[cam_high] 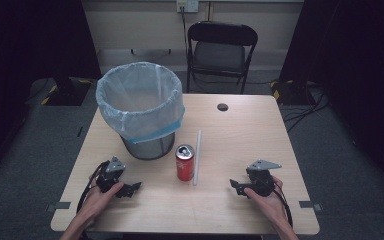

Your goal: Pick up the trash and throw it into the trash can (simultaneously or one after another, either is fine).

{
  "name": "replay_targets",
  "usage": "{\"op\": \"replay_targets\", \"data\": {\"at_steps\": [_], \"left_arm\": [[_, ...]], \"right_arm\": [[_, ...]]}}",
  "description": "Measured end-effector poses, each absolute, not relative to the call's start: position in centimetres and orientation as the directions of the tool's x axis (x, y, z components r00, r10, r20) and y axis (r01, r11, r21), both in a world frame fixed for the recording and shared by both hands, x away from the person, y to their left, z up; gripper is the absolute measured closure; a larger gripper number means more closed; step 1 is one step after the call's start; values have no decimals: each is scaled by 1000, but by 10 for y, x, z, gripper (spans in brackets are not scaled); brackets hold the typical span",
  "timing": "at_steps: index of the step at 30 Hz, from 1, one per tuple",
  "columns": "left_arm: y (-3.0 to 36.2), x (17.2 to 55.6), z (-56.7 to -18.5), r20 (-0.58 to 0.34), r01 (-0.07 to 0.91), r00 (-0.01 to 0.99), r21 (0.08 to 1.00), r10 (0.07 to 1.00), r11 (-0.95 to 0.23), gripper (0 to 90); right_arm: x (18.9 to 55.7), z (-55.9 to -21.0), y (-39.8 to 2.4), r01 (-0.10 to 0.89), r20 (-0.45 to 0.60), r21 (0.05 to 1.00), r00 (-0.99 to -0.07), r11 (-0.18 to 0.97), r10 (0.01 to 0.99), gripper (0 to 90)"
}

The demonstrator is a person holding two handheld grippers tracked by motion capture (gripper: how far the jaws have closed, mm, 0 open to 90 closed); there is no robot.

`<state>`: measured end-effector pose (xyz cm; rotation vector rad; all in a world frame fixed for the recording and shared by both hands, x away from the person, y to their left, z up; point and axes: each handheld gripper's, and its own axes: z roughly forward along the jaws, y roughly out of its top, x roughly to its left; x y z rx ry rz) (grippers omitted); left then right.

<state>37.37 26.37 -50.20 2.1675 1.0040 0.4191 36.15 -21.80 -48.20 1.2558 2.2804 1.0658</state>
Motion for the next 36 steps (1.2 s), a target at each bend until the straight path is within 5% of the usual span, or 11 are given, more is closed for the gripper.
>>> {"op": "replay_targets", "data": {"at_steps": [36], "left_arm": [[264,374,-502,7,533,648,709,761,-461,0]], "right_arm": [[382,-453,-103,424,63,779,-786,463,615,213]]}}
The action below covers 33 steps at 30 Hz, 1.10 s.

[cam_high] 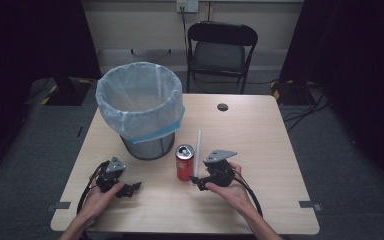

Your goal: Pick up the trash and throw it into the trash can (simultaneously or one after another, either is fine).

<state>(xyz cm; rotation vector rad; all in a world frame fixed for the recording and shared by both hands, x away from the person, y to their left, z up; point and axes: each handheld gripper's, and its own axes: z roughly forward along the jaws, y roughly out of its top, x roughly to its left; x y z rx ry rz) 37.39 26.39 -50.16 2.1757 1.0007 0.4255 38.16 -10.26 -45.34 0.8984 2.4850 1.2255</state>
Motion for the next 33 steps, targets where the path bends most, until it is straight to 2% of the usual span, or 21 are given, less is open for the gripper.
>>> {"op": "replay_targets", "data": {"at_steps": [13,33], "left_arm": [[264,374,-502,7,533,649,709,761,-461,0],[264,374,-502,3,535,648,711,762,-457,0]], "right_arm": [[396,-466,-71,396,63,791,-811,467,582,237],[402,-475,-62,372,33,797,-813,476,581,338]]}}
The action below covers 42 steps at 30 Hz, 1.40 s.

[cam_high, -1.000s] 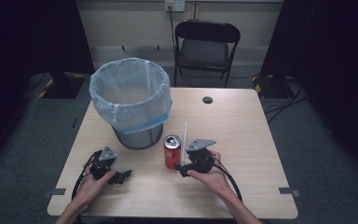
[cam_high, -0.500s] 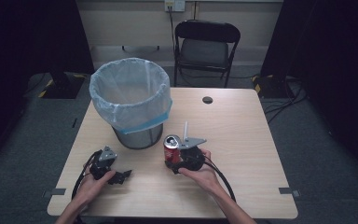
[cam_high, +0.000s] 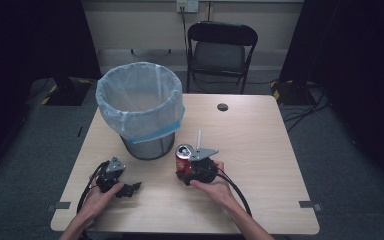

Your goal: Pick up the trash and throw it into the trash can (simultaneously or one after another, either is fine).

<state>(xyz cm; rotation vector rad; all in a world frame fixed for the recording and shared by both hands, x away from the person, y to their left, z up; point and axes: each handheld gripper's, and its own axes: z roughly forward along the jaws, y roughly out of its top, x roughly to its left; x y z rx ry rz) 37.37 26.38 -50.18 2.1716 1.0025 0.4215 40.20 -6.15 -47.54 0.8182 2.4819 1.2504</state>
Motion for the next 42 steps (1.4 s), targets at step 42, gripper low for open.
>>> {"op": "replay_targets", "data": {"at_steps": [42], "left_arm": [[264,374,-502,3,535,648,711,762,-457,0]], "right_arm": [[403,-420,-98,411,128,841,-783,352,609,344]]}}
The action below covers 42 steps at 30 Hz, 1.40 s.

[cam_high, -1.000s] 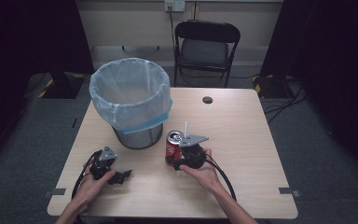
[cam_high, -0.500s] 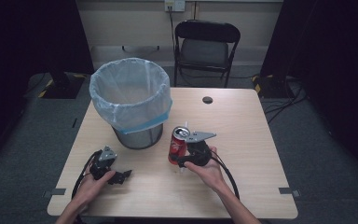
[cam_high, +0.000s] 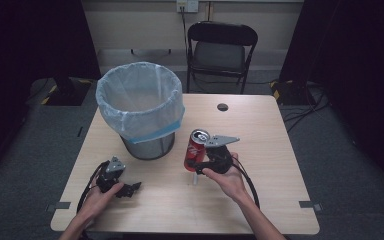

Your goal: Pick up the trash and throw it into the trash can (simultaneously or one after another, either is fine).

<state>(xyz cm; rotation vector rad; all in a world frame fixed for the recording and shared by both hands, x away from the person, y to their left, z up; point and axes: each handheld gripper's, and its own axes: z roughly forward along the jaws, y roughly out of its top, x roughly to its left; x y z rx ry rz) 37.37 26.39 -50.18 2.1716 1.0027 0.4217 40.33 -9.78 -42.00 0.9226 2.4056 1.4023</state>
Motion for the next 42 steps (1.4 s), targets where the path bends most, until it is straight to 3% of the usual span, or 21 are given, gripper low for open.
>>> {"op": "replay_targets", "data": {"at_steps": [42], "left_arm": [[264,374,-502,0,535,649,712,761,-455,0]], "right_arm": [[432,-311,-116,281,51,932,-729,230,683,346]]}}
